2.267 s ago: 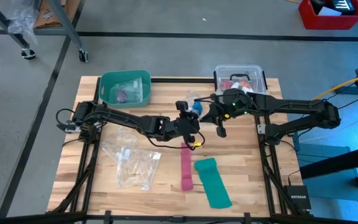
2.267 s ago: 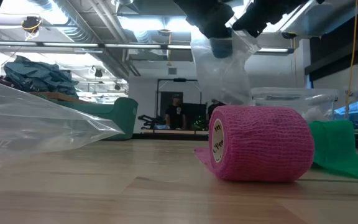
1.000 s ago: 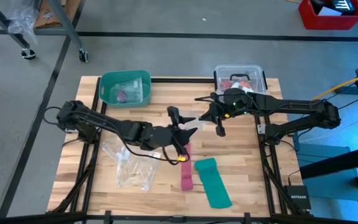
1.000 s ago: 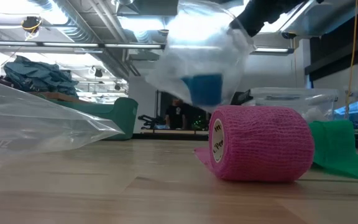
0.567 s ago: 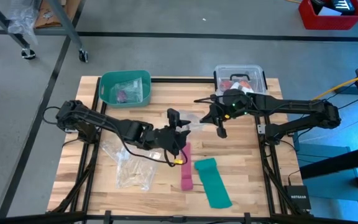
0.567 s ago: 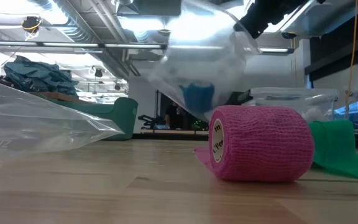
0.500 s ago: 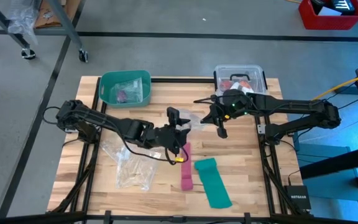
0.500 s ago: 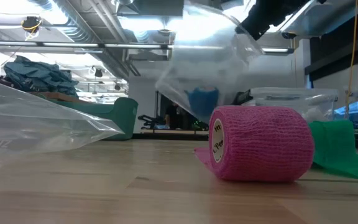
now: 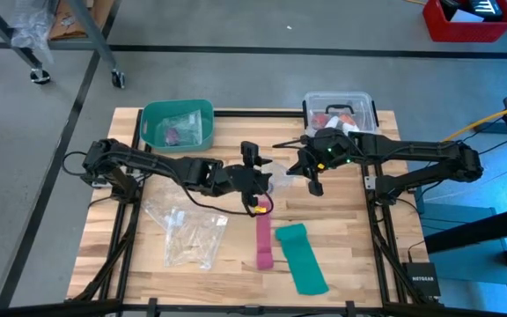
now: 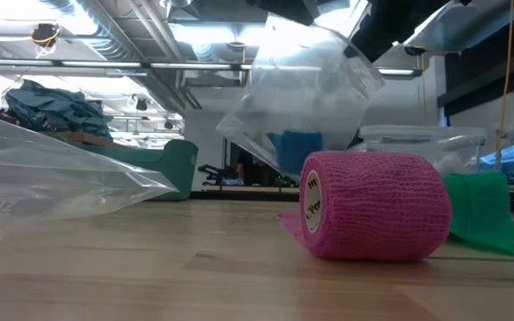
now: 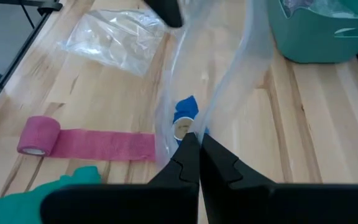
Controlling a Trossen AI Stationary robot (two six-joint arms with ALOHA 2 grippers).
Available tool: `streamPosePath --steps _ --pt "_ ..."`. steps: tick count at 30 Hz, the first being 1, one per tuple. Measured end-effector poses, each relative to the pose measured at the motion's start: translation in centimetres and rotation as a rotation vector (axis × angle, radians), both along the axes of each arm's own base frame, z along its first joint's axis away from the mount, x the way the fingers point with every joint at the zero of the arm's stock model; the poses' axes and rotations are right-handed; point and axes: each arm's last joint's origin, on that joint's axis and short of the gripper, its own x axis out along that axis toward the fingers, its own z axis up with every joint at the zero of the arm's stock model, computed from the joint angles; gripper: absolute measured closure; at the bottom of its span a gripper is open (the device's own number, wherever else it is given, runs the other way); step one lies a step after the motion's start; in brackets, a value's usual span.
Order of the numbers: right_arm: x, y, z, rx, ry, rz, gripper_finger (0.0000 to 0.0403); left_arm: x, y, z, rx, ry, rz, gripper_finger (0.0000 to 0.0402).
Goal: Roll bandage
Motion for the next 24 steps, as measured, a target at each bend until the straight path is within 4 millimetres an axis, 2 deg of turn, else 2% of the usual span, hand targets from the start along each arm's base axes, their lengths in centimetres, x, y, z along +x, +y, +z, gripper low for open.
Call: streamPosePath --steps 13,19,24 --pt "0.0 0.0 0.0 0.002 0.0 0.003 0.0402 0.0 3.3 -0.5 0.039 0.09 0.066 0.0218" --pt "0.0 0.0 0.0 0.005 0.0 0.007 0.0402 -0.5 4.2 -1.5 -0.073 0.174 0.016 0.0218" --pt "0.0 0.0 0.0 0.005 -0.002 0.007 0.0402 -0.4 3.8 -1.6 -0.17 0.176 -0.073 0.022"
